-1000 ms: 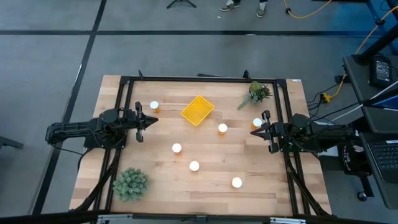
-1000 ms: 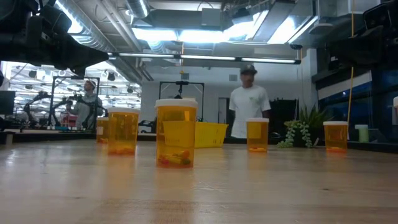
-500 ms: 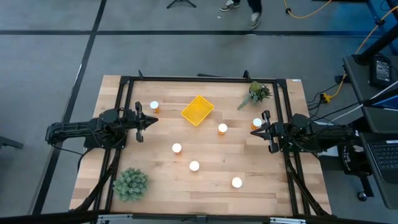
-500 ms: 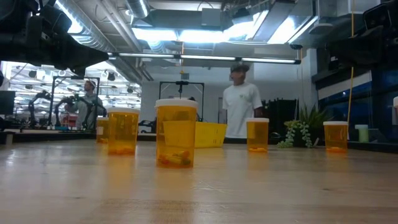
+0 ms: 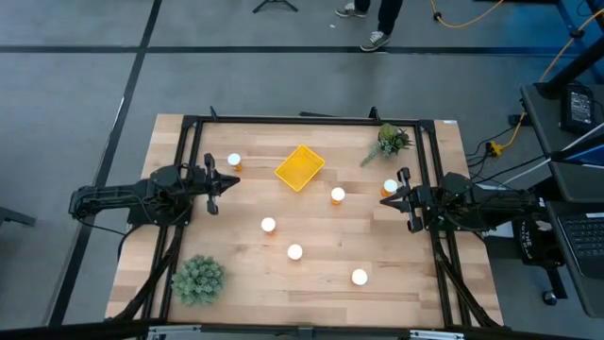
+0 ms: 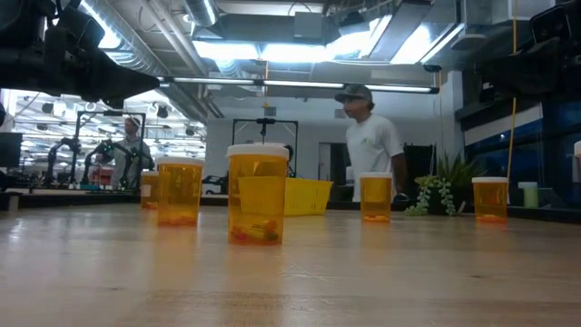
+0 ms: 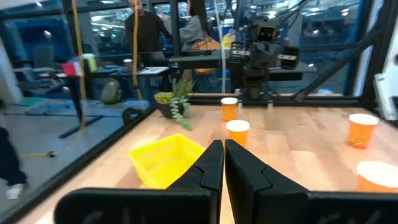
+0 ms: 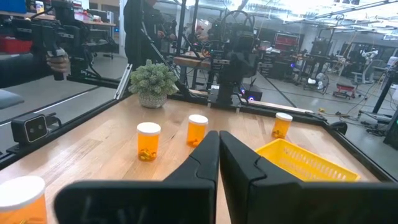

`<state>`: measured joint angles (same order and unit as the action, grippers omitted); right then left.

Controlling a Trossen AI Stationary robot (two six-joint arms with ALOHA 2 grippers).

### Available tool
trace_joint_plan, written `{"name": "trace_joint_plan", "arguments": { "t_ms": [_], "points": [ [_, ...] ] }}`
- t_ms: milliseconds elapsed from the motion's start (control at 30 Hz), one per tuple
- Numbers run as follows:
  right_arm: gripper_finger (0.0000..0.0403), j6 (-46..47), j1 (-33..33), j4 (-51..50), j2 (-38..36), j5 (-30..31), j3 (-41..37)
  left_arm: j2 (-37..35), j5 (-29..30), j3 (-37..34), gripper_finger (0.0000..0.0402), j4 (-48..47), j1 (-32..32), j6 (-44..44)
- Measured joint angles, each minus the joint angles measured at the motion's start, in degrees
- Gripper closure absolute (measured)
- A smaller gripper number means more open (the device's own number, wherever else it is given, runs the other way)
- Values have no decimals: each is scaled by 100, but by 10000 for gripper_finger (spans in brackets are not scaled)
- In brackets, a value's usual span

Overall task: Pick and place pill bottles into a basket
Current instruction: Put the pill bottle into the bin

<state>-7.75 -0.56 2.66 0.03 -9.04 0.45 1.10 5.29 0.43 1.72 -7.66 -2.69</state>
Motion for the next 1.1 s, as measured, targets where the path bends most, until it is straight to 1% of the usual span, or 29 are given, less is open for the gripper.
{"name": "trace_joint_plan", "arguments": {
  "t_ms": [100,267,333,400,567,767,967,1100],
  "points": [
    [385,41,-1,0,0,2,-1,1,-48,1,397,-26,0,0],
    [385,1047,-2,10,0,6,-2,2,-253,0,399,-73,0,45],
    [385,992,-2,49,2,9,-1,2,-350,1,398,-83,0,95],
    [385,741,-2,27,0,65,0,2,-399,2,398,-85,0,238],
    [385,750,-2,-49,7,272,-2,2,-497,2,399,-98,1,429],
    [385,881,-2,-83,9,488,-2,2,-491,2,397,-103,0,326],
    [385,445,-2,-85,9,507,-2,2,-489,2,396,-105,1,298],
    [385,348,-1,-83,9,568,-2,2,-489,2,396,-105,0,298]
  ]
}}
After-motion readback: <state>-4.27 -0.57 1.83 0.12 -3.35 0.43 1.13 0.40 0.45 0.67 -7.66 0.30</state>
